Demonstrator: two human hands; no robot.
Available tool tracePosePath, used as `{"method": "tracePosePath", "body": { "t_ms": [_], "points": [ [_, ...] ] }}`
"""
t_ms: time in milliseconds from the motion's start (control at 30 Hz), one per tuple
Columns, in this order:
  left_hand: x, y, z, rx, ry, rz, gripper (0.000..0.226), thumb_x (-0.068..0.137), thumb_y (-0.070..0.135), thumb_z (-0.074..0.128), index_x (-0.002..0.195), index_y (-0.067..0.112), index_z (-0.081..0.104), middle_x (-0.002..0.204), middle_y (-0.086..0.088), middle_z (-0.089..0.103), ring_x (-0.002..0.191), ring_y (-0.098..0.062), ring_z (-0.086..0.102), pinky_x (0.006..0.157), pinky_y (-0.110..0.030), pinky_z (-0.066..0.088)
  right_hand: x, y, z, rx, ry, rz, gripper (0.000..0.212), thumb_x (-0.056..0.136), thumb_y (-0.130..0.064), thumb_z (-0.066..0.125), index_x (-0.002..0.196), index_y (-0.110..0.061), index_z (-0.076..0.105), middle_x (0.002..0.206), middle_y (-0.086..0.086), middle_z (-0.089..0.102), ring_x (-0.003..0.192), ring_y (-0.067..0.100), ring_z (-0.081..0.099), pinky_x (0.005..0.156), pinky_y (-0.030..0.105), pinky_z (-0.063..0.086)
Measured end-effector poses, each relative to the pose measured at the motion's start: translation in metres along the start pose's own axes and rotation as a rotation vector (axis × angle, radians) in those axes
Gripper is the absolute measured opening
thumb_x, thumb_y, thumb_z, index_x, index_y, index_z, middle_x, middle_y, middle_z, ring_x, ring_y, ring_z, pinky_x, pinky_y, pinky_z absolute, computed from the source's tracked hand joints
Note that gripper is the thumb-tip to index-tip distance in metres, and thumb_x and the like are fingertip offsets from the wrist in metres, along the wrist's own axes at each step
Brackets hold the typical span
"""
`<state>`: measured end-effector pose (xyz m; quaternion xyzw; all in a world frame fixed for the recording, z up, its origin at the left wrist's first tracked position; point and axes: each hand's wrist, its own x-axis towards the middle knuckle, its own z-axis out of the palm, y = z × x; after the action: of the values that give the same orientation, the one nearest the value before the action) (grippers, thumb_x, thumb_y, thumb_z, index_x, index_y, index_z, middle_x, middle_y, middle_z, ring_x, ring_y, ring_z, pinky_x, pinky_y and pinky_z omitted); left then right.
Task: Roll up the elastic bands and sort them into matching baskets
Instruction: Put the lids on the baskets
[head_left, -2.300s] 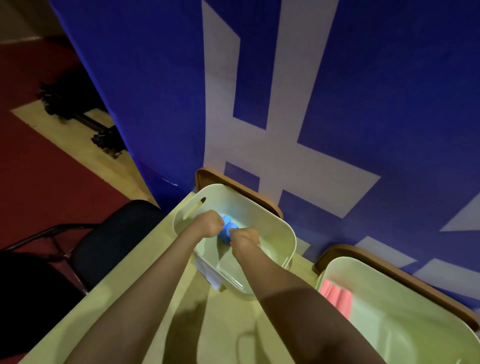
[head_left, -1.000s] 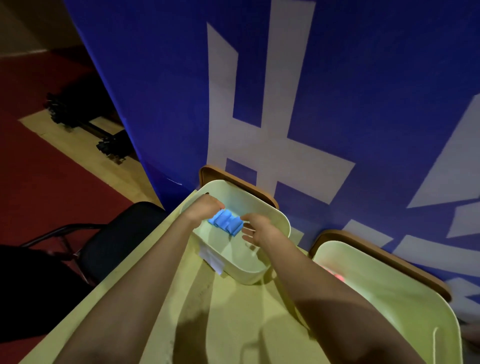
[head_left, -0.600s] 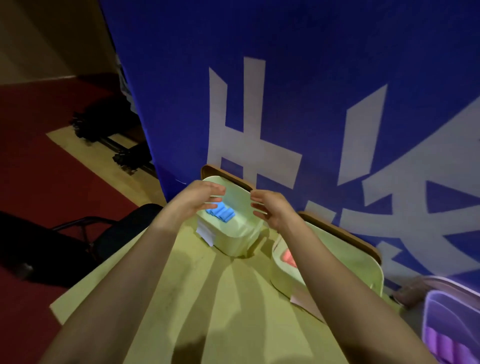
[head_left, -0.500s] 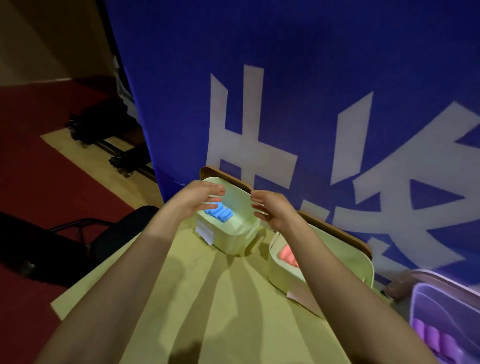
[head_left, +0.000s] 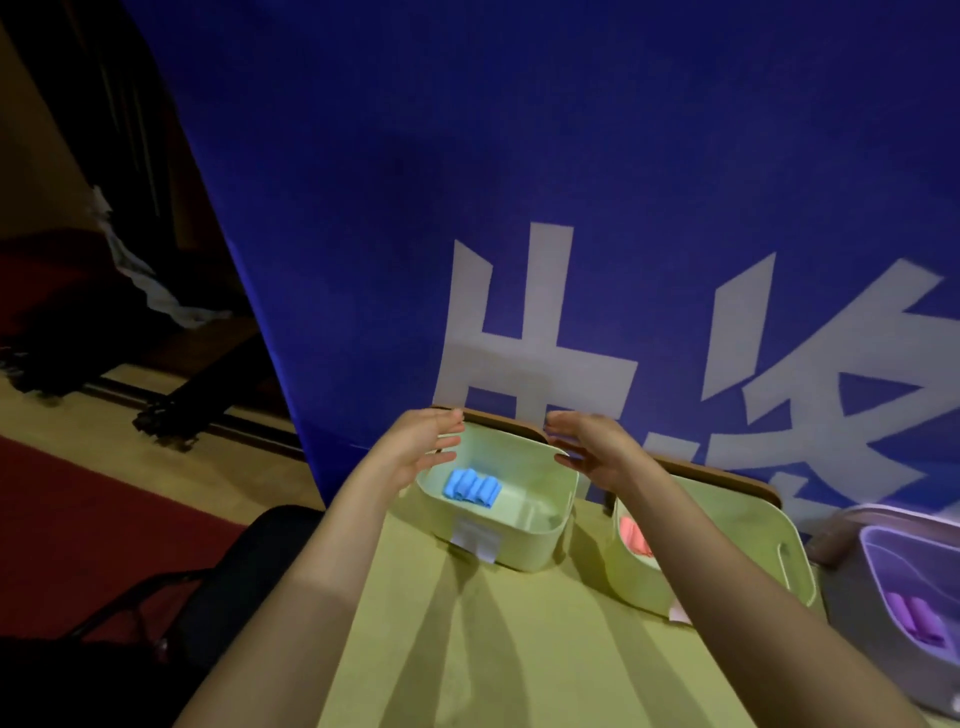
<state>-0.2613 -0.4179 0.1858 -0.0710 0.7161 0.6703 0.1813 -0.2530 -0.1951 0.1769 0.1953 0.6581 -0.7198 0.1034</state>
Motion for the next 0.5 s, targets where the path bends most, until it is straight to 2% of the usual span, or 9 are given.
{"method": "tracePosePath", "body": {
  "t_ms": [33,100,200,267,367,433,500],
  "points": [
    [0.004,0.002,-0.006,0.004,0.001,-0.003,0.042,0.096,0.022,0.056,0.132,0.003,0.050,0.129,-0.011,0.058,0.121,-0.023,0.053,0.091,-0.032,0.049,0.003,-0.001,0.002,-0.008,0.012,0.005,0.013,0.089,-0.017,0.062,0.102,-0.014,0.062,0.126,0.012,0.060,0.103,0.017,0.056,0.077,0.029,0.047],
    [0.013,0.006,-0.013,0.018,0.013,0.000,0.040,0.096,0.023,0.055,0.130,0.003,0.051,0.121,-0.008,0.060,0.116,-0.019,0.054,0.094,-0.033,0.046,0.008,-0.004,0.004,-0.036,0.035,0.007,0.014,0.090,-0.021,0.063,0.102,-0.013,0.061,0.129,0.010,0.058,0.107,0.018,0.054,0.086,0.033,0.045],
    [0.036,0.007,-0.022,0.077,0.066,0.019,0.035,0.097,0.028,0.053,0.125,0.008,0.057,0.107,-0.002,0.064,0.097,-0.013,0.057,0.089,-0.031,0.042,0.021,-0.006,0.001,-0.108,0.081,0.010,0.045,0.090,-0.032,0.064,0.126,-0.008,0.052,0.137,0.006,0.050,0.124,0.022,0.045,0.096,0.037,0.039],
    [0.056,0.004,-0.027,0.123,0.111,0.017,0.039,0.098,0.030,0.051,0.128,0.007,0.054,0.115,-0.005,0.062,0.103,-0.017,0.056,0.088,-0.031,0.039,0.030,-0.004,-0.002,-0.171,0.114,0.008,0.060,0.088,-0.040,0.064,0.134,-0.005,0.047,0.138,0.006,0.047,0.131,0.025,0.040,0.096,0.036,0.035],
    [0.087,-0.010,-0.032,0.155,0.134,-0.070,0.047,0.099,0.032,0.048,0.133,-0.002,0.046,0.111,-0.009,0.060,0.101,-0.021,0.056,0.087,-0.029,0.038,0.042,0.005,-0.006,-0.251,0.144,0.035,0.079,0.079,-0.054,0.066,0.138,-0.005,0.045,0.145,0.008,0.044,0.132,0.026,0.041,0.096,0.033,0.033],
    [0.112,-0.020,-0.035,0.153,0.130,-0.126,0.056,0.098,0.037,0.049,0.138,-0.001,0.040,0.124,-0.015,0.058,0.112,-0.028,0.056,0.097,-0.035,0.043,0.049,0.008,-0.008,-0.256,0.131,0.082,0.077,0.084,-0.054,0.061,0.140,-0.005,0.041,0.149,0.012,0.038,0.137,0.029,0.035,0.102,0.037,0.031],
    [0.136,-0.030,-0.036,0.151,0.153,-0.151,0.061,0.096,0.041,0.050,0.140,0.001,0.037,0.134,-0.019,0.052,0.120,-0.032,0.052,0.102,-0.043,0.042,0.056,0.011,-0.007,-0.286,0.147,0.159,0.070,0.090,-0.052,0.055,0.140,-0.005,0.041,0.149,0.014,0.037,0.136,0.030,0.036,0.098,0.037,0.033]
  ]
}}
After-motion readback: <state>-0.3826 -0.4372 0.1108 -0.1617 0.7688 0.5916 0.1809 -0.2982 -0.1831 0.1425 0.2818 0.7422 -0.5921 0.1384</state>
